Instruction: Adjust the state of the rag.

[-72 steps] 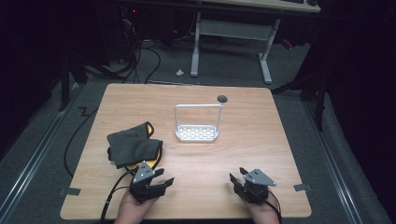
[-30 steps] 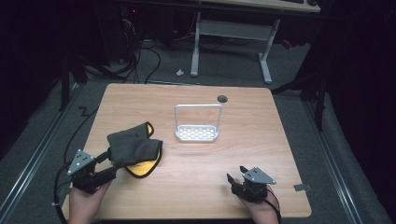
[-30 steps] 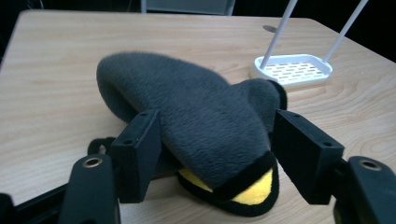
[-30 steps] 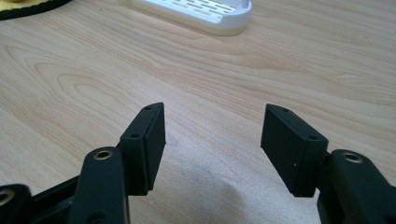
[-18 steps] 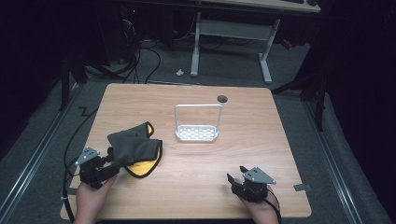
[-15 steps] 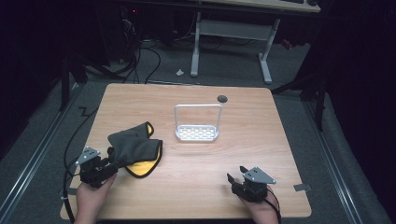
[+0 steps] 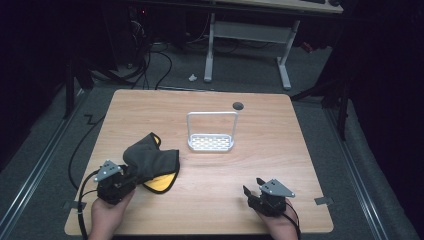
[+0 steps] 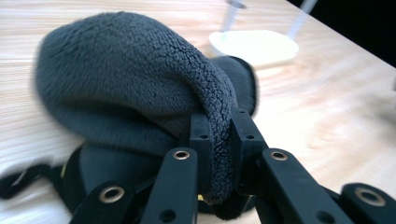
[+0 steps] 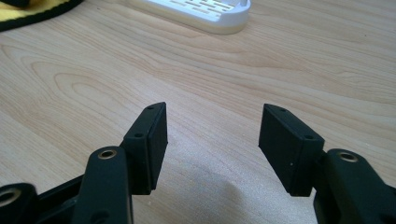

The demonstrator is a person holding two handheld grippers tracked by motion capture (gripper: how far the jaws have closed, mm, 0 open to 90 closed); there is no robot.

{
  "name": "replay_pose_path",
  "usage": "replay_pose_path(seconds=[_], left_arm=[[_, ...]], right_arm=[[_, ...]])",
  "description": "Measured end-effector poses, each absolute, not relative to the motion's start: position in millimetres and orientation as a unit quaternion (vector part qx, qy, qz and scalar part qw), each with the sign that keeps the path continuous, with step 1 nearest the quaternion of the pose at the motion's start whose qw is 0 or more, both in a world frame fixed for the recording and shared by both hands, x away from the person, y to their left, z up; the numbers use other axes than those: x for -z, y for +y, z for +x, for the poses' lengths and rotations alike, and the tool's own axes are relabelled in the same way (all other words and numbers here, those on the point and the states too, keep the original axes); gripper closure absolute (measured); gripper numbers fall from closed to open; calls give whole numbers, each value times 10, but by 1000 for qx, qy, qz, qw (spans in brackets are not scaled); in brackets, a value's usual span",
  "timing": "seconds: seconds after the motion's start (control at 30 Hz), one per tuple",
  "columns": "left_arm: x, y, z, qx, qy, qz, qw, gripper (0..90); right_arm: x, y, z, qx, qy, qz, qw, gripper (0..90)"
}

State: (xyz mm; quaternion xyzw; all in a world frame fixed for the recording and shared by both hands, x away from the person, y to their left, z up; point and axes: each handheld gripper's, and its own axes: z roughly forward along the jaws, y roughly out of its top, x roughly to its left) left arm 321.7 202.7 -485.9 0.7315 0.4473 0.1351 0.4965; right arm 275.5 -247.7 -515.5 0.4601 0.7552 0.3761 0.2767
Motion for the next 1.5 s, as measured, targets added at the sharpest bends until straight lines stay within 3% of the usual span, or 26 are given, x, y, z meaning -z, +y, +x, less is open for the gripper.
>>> replay_pose_path(seconds=[0.37, 0.7, 0.83, 0.9, 1.0, 1.27, 1.37, 1.5], left_arm=[[4933, 1294, 2981, -82, 364, 783, 498, 809], [5095, 938, 2944, -64, 334, 805, 486, 800], [5060, 983, 2924, -60, 336, 799, 496, 731], [5025, 1026, 2895, -58, 334, 797, 500, 626], [4977, 1136, 2812, -58, 333, 798, 498, 552], [4860, 1596, 2675, -96, 358, 773, 515, 493], [4920, 1803, 2741, -119, 387, 764, 502, 496], [5058, 1967, 2900, -108, 430, 753, 486, 486]], right_arm=[[5152, -2482, 2749, -377, 756, 458, 277, 427], [5167, -2449, 2750, -374, 761, 453, 275, 426], [5171, -2445, 2754, -375, 762, 453, 273, 423], [5169, -2441, 2753, -375, 763, 451, 272, 419], [5163, -2421, 2740, -376, 764, 448, 272, 419], [5101, -2310, 2694, -391, 767, 433, 269, 417], [5052, -2195, 2664, -404, 770, 419, 262, 427], [4973, -1938, 2647, -414, 782, 391, 255, 417]])
